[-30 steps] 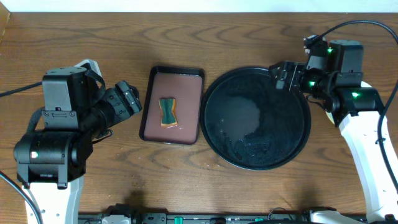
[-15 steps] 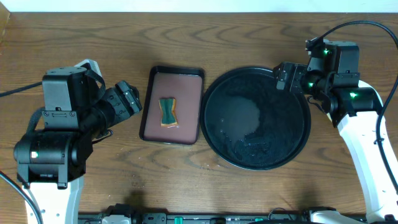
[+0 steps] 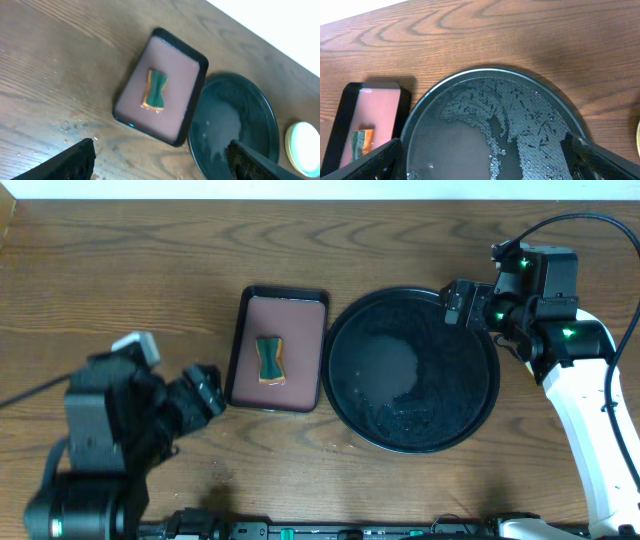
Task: Clean dirty plates on tray and stack at the side
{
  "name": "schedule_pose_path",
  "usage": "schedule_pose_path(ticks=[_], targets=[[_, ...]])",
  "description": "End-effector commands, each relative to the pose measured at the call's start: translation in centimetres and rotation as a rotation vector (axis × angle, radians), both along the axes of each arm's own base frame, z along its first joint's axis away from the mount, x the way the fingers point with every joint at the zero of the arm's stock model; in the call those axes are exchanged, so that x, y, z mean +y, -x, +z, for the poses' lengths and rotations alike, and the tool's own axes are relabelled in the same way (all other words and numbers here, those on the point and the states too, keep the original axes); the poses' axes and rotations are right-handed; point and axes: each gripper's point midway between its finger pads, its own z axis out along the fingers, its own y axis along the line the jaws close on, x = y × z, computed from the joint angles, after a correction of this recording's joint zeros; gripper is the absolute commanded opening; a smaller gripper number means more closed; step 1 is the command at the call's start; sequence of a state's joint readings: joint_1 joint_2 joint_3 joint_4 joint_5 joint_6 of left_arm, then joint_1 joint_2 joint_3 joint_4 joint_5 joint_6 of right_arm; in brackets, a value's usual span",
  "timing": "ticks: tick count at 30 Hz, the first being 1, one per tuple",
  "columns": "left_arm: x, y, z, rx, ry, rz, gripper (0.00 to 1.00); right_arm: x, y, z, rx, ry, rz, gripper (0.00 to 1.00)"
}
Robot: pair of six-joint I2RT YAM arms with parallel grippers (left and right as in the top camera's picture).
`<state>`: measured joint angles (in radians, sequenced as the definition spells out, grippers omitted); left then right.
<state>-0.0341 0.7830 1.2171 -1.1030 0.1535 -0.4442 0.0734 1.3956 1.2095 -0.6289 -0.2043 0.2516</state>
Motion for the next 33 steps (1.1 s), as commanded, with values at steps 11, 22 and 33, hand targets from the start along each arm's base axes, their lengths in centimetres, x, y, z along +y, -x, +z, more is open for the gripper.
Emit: schedule_pose_path(ticks=[11,22,33], targets=[[0.4,-3.3,0.1,-0.588,-0.204,-0.054,0.85,0.1,-0.1,0.8,-0.022,0.009,0.003,0.99],[0.5,-2.9,-5.4,-0.747,-0.285,-0.070,0.85,0.1,-0.1,0.8,-0.022,0.009,0.003,0.99],[0.4,-3.5,-10.4,-0.784,-0.316,-0.077,0.85,0.1,-0.1,0.8,-0.022,0.009,0.004,0.99]])
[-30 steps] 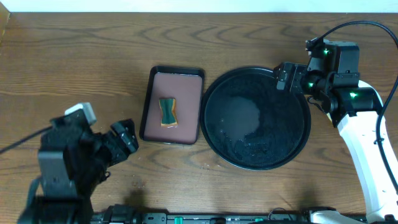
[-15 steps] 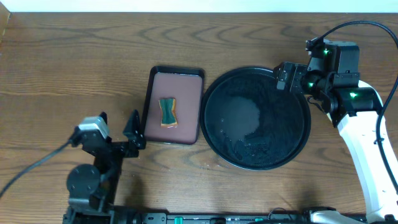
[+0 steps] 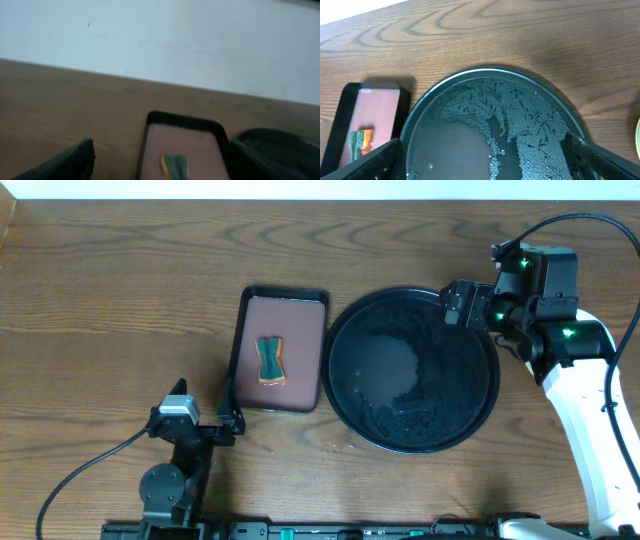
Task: Clean dirty plates on tray and stack at the side
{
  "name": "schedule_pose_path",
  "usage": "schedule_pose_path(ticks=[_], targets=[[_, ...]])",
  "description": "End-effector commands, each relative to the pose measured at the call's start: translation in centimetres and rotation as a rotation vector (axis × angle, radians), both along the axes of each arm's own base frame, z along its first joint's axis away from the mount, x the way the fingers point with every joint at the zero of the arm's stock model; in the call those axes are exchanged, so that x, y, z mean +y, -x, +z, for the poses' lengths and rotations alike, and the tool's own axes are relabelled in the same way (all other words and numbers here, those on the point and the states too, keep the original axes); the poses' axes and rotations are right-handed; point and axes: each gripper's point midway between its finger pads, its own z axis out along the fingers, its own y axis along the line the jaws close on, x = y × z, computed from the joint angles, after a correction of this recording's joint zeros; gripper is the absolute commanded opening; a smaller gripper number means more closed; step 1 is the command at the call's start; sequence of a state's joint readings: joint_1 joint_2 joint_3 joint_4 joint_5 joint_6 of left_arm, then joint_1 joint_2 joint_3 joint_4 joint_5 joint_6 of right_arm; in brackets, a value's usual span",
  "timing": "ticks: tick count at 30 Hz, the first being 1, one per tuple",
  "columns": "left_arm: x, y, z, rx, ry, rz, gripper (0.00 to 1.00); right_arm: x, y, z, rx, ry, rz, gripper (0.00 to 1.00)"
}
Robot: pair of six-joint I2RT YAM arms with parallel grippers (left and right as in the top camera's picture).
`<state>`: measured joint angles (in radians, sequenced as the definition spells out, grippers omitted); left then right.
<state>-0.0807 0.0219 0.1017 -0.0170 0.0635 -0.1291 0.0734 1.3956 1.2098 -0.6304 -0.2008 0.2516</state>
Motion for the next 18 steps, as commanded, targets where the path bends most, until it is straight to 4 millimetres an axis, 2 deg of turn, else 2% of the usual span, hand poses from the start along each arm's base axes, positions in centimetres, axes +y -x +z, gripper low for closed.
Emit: schedule_pose_path(ticks=[1,3,14,18], targets=[[0.1,-0.4,-1.1,-0.034,-0.022,0.009,0.85,0.1,-0.1,0.8,-0.023,0.007,0.006,0.99],[0.1,-0.6,-1.7,-0.032,-0.022,0.009,0.85,0.1,-0.1,0.8,-0.023,0.006,0.006,0.99],[0.1,-0.6,-1.8,-0.026,-0.026,0.010,0.85,0.1,-0.1,0.8,-0.023,0.006,0.006,0.99],[0.1,-0.6,-2.6,0.005,-0.029,0.010,0.85,0.1,-0.1,0.8,-0.023,0.007,0.006,0.99]])
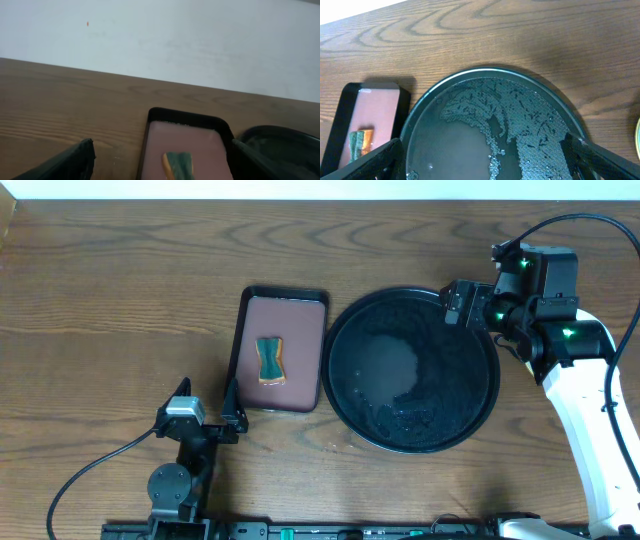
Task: Clean dirty plates on tray and stack at the side
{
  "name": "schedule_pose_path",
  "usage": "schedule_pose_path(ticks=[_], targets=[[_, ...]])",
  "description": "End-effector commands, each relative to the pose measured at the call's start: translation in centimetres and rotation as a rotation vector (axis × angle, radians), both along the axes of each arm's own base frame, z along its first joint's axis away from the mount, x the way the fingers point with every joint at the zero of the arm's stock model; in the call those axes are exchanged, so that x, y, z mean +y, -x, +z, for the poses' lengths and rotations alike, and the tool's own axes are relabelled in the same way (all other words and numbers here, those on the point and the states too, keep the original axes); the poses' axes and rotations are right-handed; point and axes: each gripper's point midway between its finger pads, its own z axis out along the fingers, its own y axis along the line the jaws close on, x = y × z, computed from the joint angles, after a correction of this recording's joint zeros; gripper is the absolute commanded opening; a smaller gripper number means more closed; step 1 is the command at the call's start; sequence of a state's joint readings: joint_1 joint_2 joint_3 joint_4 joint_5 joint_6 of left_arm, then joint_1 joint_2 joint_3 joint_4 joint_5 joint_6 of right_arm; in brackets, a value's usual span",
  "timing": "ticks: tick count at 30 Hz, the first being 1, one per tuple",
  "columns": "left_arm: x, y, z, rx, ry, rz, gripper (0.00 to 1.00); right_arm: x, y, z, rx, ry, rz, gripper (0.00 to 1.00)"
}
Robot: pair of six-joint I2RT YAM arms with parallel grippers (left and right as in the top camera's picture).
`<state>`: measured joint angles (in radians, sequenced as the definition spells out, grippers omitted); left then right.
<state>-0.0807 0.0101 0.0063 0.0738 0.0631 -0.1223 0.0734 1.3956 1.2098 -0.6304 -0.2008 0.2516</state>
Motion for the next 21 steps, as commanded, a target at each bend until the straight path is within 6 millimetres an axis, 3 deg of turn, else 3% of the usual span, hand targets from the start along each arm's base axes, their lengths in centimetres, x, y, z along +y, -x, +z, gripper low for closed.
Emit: schedule_pose_path(ticks=[1,5,21], targets=[[0.2,0.0,-0.9,0.030,-0.024,0.009,0.85,0.1,-0.1,0.8,-0.023,0.007,0.006,0.99],[0.2,0.3,-3.4,0.134,-0.033,0.008,0.85,0.1,-0.1,0.8,-0.023,0.006,0.006,0.99],[0.2,0.2,-3.8,0.153,-0.035,0.008,0.85,0.1,0.0,0.8,-0.022,0.006,0.006,0.99]])
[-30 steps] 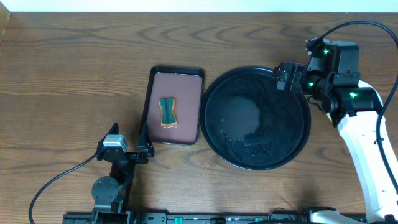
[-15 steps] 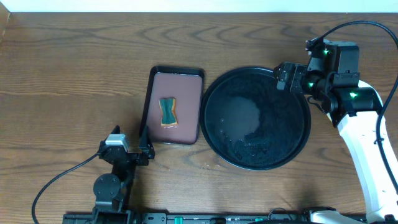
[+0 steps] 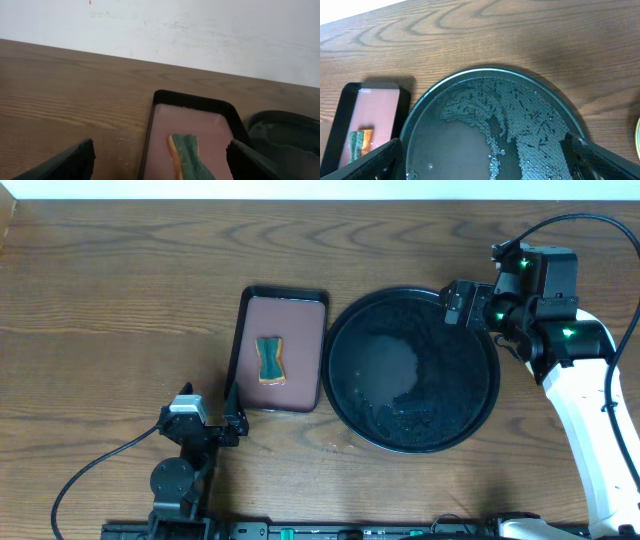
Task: Clean dirty plates on tray and stack at the side
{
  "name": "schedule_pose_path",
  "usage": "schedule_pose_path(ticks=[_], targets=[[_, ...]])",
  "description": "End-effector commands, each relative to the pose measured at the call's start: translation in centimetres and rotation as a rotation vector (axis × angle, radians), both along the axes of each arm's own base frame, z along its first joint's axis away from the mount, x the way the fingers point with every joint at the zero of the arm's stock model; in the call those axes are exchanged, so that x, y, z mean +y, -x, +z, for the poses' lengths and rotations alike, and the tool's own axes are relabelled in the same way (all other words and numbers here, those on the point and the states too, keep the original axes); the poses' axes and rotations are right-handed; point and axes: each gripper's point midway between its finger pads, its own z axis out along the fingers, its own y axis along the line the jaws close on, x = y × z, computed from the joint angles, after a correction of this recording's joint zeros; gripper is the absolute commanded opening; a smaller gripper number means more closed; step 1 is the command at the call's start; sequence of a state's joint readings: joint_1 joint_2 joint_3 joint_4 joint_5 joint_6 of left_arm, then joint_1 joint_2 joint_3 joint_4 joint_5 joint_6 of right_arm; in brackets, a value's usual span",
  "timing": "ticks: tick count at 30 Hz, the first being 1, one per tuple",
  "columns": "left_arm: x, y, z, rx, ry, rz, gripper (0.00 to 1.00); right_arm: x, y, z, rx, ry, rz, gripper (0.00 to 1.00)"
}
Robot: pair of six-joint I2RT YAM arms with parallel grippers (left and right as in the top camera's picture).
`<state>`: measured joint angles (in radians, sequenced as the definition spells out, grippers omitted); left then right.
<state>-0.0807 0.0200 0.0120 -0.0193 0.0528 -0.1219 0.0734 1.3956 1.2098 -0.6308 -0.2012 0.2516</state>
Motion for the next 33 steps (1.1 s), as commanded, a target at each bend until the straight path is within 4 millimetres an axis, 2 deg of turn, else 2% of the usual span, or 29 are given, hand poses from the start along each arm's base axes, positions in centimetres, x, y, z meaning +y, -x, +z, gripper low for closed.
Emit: schedule_pose_path(ticks=[1,10,16,26,30,33], targets=[[0.0,0.1,-1.6,0.056,-0.025,-0.003,0.85,0.1,-0.1,0.8,-0.022,0.007,0.006,0.99],[0.0,0.1,-1.6,0.056,-0.025,-0.003,0.85,0.1,0.0,0.7,-0.019,0.007,0.006,0.99],[0.0,0.1,-1.6,0.056,-0.025,-0.003,0.85,0.6,0.4,1.8,-0.049,0.005,0.019,0.99],[0.0,0.1,-1.6,0.056,-0.025,-0.003,0.85,5.2,4.2,7.9,-0.217,-0.025,0.155,0.99],[0.0,0.1,-1.6,0.056,-0.025,-0.003,0.85,6.0,5.9,10.1,-0.281,-0.039,0.187,0.99],[0.0,0.1,-1.6,0.056,-0.025,-0.003,0.85,5.8,6.8,11.3,-0.315,-0.045,0.189,0.99]])
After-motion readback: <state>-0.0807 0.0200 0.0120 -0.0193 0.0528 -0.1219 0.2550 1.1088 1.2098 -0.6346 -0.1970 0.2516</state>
